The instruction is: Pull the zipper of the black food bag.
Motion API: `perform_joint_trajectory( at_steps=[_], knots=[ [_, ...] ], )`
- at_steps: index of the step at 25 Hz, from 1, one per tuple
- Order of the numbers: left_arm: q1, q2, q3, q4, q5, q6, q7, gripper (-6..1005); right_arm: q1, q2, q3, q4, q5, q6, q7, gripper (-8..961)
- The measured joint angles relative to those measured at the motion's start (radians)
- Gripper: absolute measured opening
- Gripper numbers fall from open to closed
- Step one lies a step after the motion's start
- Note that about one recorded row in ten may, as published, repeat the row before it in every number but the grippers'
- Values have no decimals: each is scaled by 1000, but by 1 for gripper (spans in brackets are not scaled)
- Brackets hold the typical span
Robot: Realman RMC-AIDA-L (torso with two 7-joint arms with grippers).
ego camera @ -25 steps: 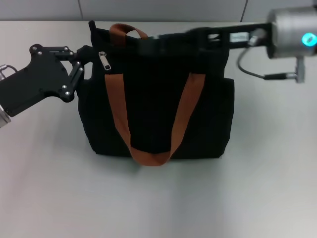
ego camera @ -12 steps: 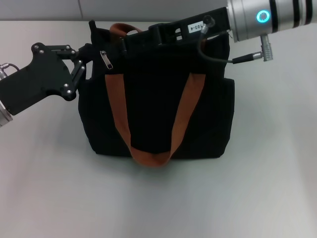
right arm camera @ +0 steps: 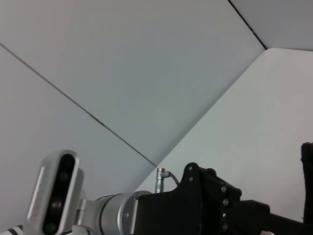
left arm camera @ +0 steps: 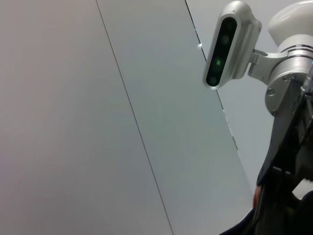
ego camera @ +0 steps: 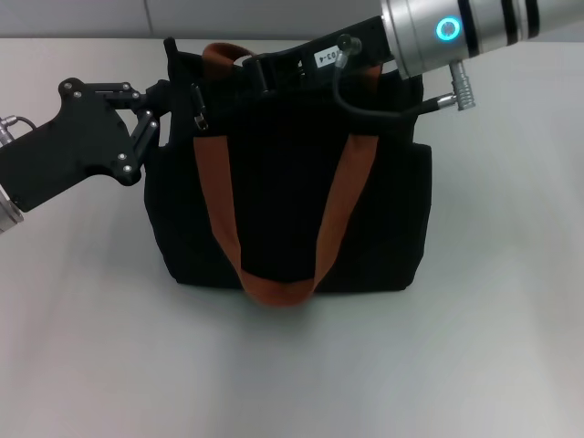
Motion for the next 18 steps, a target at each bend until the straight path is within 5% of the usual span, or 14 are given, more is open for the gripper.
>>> perform_joint_trajectory(
  at_steps=[18],
  knots=[
    [-10,1,-7,0,0,17,-25,28,29,14,-24,7,-25,30,16,834]
  ],
)
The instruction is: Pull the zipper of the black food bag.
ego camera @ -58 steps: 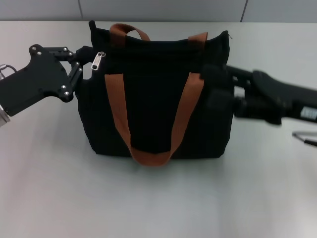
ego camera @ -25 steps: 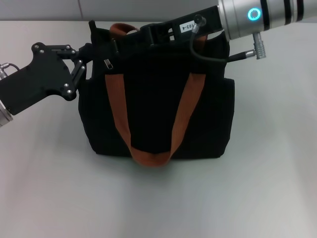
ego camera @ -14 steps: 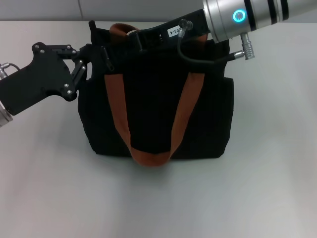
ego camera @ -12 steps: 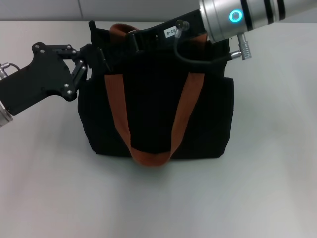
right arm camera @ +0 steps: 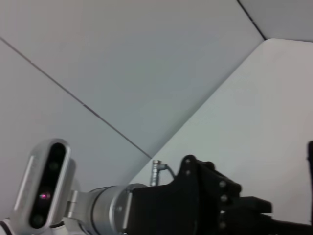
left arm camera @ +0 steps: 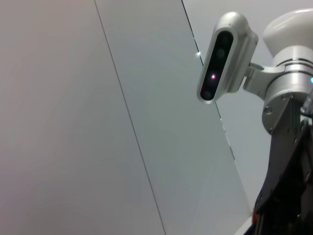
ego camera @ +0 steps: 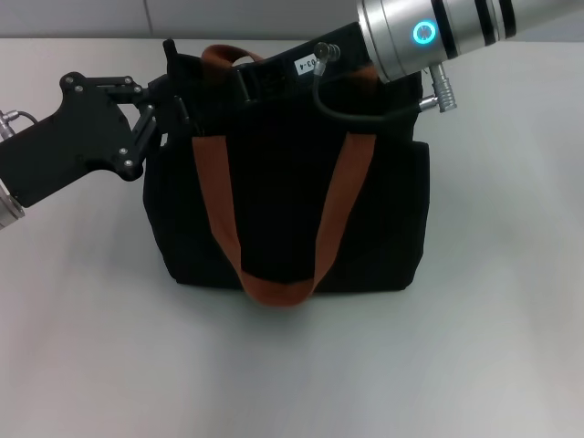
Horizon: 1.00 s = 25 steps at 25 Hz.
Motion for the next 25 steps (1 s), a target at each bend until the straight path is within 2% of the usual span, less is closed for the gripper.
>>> perform_joint_trajectory(
  at_steps=[12,25],
  knots=[
    [1,0,-1,2,0,28,-2,29,-9,-9,-1,-23,-8,8,1,834],
    [-2,0,-1,0,-11,34,-10,28,-8,0,-27,-31,-1,3,-7,834]
  ],
)
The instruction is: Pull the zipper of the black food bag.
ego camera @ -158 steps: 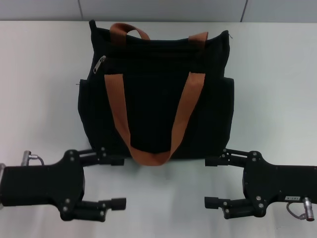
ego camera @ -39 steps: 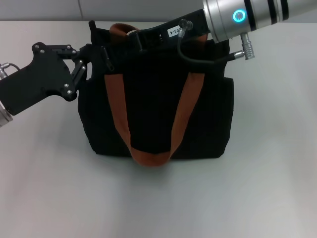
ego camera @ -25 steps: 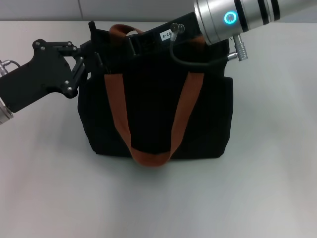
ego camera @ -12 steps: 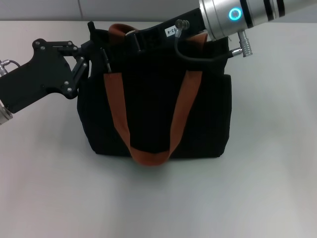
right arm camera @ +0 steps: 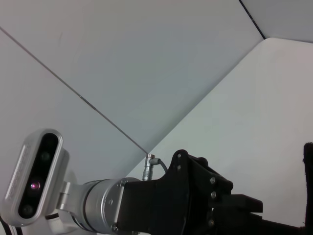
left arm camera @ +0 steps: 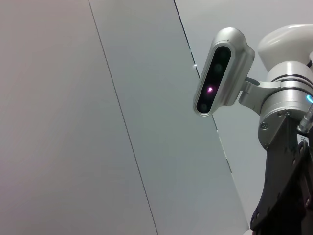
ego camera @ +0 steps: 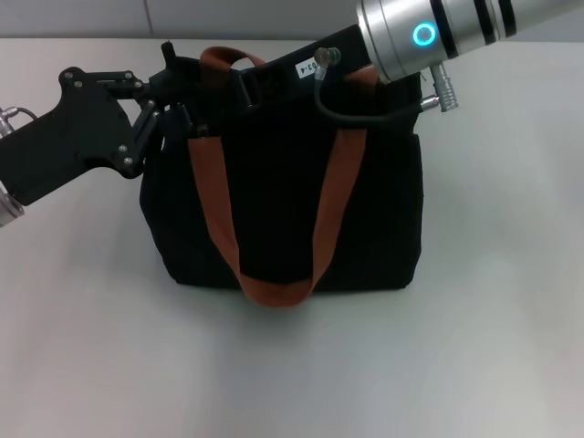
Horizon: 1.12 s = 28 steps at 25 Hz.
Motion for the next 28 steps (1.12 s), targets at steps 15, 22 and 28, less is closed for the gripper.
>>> perform_joint_trajectory(
  at_steps=[15,22,28],
  knots=[
    [3,0,0,0,-2,-12,-4,28,-13,0,5,-14,3,-13,-2,833],
    [5,0,0,0,-2,-7,-6,29,-12,0,0,-12,0,5,-2,666],
    [2,0,3,0,-2,-7,-7,29,-12,0,-1,-11,-3,22,-2,535]
  ],
)
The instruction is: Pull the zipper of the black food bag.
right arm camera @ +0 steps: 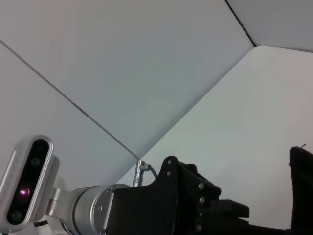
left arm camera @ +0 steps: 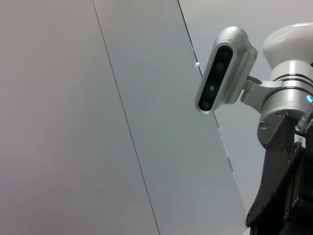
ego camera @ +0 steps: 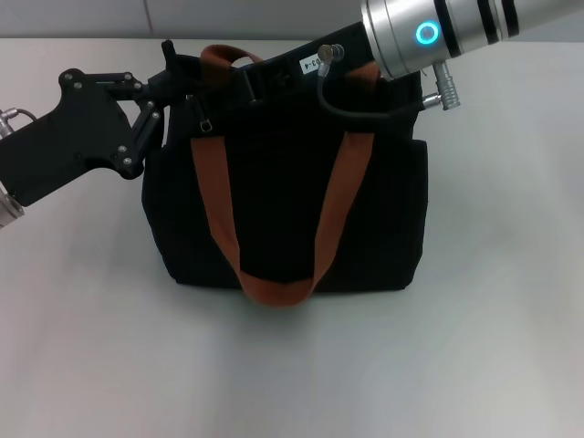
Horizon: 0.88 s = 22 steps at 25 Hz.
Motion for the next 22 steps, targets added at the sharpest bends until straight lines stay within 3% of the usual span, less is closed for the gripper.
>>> perform_joint_trajectory(
  at_steps=[7,12,22],
  knots=[
    [-1,0,-1,0,1,2,-1,29,0,0,-2,2,-13,9,3,448],
    [-1,0,1,0,1,2,-2,29,0,0,-2,3,-14,11,3,238],
    [-1,-2,-1,-2,1,3,-2,28,5,2,-13,3,-14,31,4,198]
  ],
)
